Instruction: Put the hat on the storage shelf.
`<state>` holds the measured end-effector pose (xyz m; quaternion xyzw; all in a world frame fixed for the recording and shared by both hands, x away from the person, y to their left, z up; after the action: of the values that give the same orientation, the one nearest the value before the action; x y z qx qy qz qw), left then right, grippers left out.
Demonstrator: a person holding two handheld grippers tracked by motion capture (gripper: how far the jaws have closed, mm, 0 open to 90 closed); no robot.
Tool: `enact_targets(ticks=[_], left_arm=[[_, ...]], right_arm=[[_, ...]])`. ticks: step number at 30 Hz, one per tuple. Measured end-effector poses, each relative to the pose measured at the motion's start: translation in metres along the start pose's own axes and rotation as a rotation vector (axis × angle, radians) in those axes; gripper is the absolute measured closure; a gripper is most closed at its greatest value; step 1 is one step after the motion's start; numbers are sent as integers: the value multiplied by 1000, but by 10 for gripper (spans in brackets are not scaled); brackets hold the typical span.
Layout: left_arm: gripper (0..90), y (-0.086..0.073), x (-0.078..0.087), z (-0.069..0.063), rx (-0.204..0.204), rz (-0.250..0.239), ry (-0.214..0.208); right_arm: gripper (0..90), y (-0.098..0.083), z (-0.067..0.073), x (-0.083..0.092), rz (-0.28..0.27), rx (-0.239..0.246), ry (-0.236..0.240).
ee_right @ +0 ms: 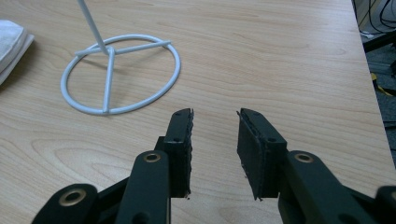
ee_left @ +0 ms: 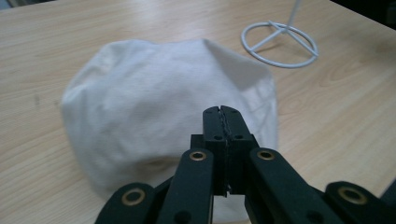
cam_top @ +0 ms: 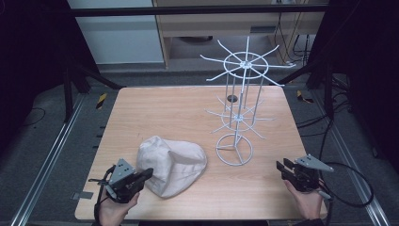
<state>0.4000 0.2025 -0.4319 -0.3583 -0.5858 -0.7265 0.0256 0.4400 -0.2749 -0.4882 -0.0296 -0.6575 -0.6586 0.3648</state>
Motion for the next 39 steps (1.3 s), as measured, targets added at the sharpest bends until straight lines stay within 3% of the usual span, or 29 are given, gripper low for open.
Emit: enact_targets(ticks=[9, 18, 28, 39], left_arm=[[895, -10, -16, -31, -38, 65, -84], [894, -23, -32, -49, -99, 133, -79], [895, -34, -41, -39, -91, 194, -47], [895, -41, -40, -7, -37, 224, 42]], right_arm=[[643, -2, -1, -3, 15, 9, -3], [628, -4, -1, -4, 22, 15, -3], [621, -5, -1, -5, 25, 18, -3], [608, -5, -2, -5, 25, 21, -6]])
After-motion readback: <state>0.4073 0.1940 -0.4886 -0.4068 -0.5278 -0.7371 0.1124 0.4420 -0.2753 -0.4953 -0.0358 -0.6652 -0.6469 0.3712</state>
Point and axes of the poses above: each handheld gripper's, and its own axes: x roughly backward along the jaws, y roughly out of its top, z roughly to its left, the point moved 4 cm from there along -x, roughly forward along the jaws, and after that the axes turned 10 degrees about y, right-handed, at the moved point
